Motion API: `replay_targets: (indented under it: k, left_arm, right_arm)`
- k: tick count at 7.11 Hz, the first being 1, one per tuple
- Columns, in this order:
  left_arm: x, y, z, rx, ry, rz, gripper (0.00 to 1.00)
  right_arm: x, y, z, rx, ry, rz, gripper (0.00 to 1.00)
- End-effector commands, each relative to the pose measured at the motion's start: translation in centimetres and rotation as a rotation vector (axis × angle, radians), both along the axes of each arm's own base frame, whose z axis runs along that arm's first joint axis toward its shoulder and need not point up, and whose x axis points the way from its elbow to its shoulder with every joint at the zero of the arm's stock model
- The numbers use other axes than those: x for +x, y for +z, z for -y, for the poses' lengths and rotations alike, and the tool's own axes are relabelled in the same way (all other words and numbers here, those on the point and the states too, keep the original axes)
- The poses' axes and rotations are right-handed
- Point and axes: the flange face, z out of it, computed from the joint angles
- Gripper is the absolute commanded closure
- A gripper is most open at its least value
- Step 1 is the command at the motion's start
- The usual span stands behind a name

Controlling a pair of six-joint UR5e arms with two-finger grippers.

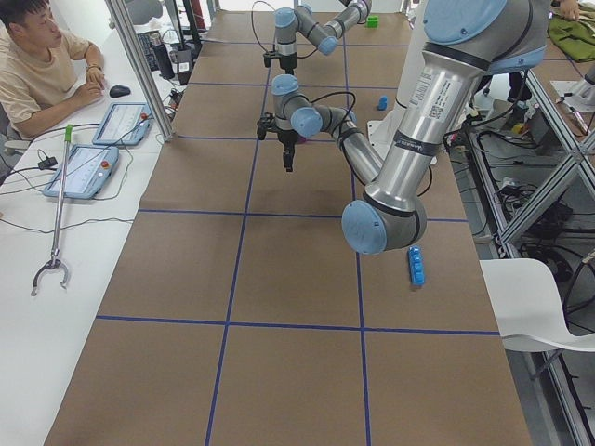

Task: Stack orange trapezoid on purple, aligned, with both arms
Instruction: 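Carry the orange block over the purple block while the left arm withdraws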

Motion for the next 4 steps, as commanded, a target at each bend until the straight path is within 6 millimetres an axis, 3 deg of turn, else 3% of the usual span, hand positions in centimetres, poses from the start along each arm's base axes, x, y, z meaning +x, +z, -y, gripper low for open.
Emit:
replay_targets:
  k: [1,2,4]
  left_arm:
    - [-1.2,2.1,0.4,0.013,0.02,0.032,0.0]
    - [-1.3,2.3,0.6,0.011,0.019,0.036,0.0]
    - [-1.3,2.4,0.6,0.01,0.019,0.037,0.0]
  right_arm:
    - [-6.6,-5.9,-0.7,0.038,-0.016,-0.018,1.0]
    - [-7.6,-7.3,-0.9,0.047,-0.022,-0.011,1.0]
    - [-9.5,-7.4,-2.6,0.054,-0.03,-0.024,1.0]
